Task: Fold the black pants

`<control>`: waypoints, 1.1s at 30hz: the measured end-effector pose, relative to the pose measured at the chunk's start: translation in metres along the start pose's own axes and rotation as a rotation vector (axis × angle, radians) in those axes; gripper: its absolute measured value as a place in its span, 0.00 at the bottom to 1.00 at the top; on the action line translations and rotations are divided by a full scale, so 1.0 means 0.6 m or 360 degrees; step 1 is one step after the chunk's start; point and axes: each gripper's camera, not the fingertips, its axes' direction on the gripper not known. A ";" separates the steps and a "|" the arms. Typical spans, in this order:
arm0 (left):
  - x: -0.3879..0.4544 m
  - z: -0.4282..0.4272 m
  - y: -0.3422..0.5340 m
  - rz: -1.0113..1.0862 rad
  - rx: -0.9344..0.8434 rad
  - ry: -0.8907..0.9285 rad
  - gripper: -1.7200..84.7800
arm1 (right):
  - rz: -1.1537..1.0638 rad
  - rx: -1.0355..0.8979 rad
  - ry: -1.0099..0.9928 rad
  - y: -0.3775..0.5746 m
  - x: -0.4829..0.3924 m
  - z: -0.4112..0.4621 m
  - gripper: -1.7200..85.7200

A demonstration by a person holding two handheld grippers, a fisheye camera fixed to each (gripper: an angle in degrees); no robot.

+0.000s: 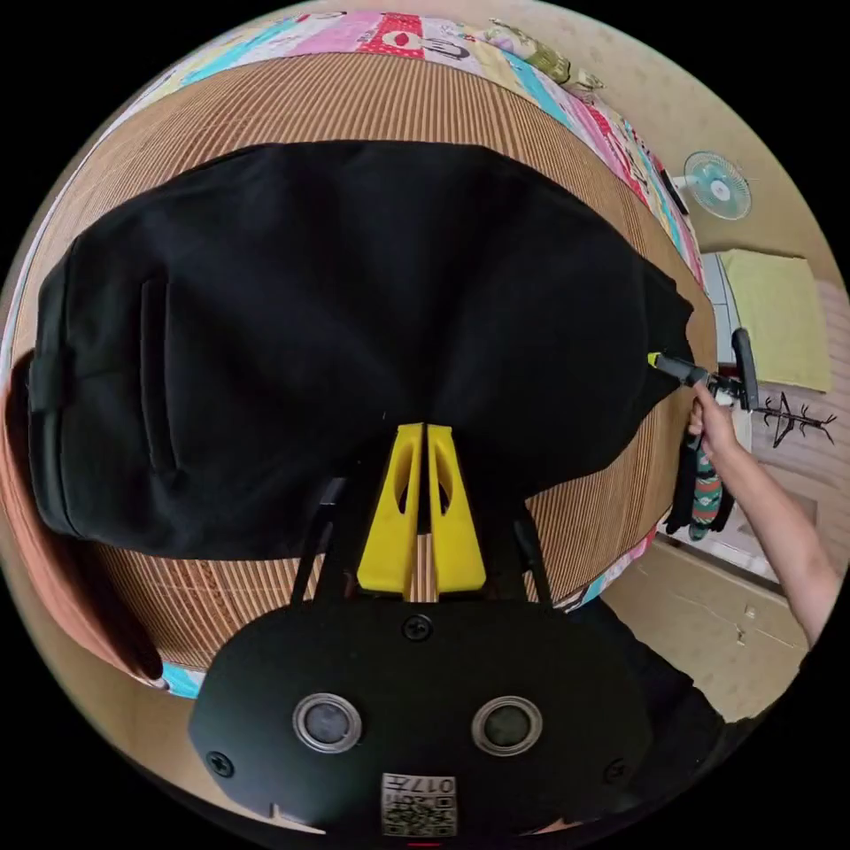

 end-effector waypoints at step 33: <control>0.377 0.067 -0.145 0.1189 -0.0553 -0.0588 0.06 | -0.0036 -0.0462 0.0345 0.197 0.103 -0.060 0.07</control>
